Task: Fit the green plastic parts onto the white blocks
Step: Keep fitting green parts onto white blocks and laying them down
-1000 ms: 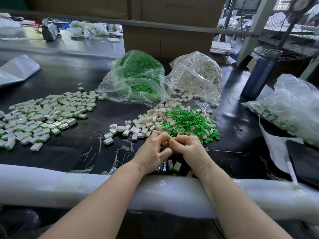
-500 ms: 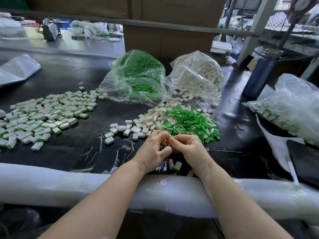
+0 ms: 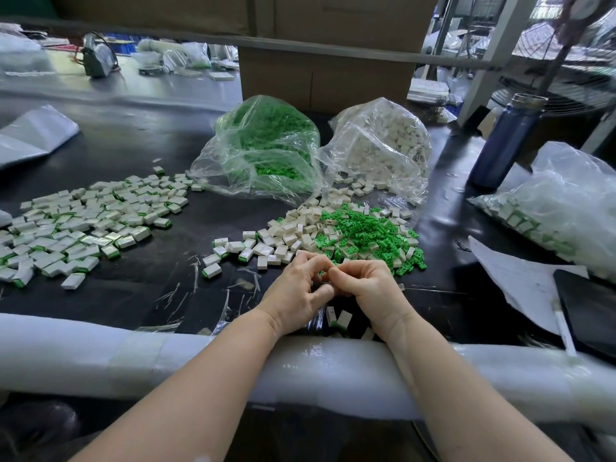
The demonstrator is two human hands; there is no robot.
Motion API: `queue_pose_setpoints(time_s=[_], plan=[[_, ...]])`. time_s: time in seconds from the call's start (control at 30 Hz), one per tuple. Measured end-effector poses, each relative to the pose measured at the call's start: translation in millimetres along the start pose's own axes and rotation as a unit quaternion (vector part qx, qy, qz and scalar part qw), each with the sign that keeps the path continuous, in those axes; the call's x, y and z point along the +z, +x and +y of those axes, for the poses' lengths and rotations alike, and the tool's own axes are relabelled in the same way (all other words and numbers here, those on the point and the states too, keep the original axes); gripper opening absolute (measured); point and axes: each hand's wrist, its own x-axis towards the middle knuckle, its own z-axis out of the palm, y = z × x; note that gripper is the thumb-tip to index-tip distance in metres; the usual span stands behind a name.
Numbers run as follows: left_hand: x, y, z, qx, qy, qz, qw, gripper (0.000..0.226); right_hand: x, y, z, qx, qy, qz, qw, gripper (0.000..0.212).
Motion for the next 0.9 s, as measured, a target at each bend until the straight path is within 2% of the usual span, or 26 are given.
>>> queue_pose_setpoints(time_s=[0.2,0.3,0.4,0.53,0.63,0.9], plan=[[0.5,1.1,-0.3,-0.015,0.005,-0.008,1.0,0.018,-1.1,0.7,0.5,-0.002,-0.004,0.001,1.0,0.011],[0.0,0.3,0.0,-0.012,0.004,-0.004,1.0,0.024,0.9,-0.9,-1.1,-0.018,0.005,-0.008,1.0,0.02],[-0.1,1.1,-2.8,-0.005,-0.023,0.014,1.0,0.007,3.0,-2.1,-3.2,-0.032,0.011,-0.018,0.999,0.022],[1.2,3.5,-8.1,-0.005,-0.04,0.067,0.997,0.008,2.6,0.0,-1.5,-0.043,0.005,0.03,0.999,0.016],[1.3,4.4,-8.7,-0.024,-0.045,0.082,0.995,0.009,0.2,0.2,-1.0,-0.076,-0.054,0.071,0.993,0.014],[1.7,3.8,-9.0,-0.031,-0.057,0.057,0.996,0.009,1.9,0.6,-0.9,-0.099,-0.169,0.091,0.976,0.017]])
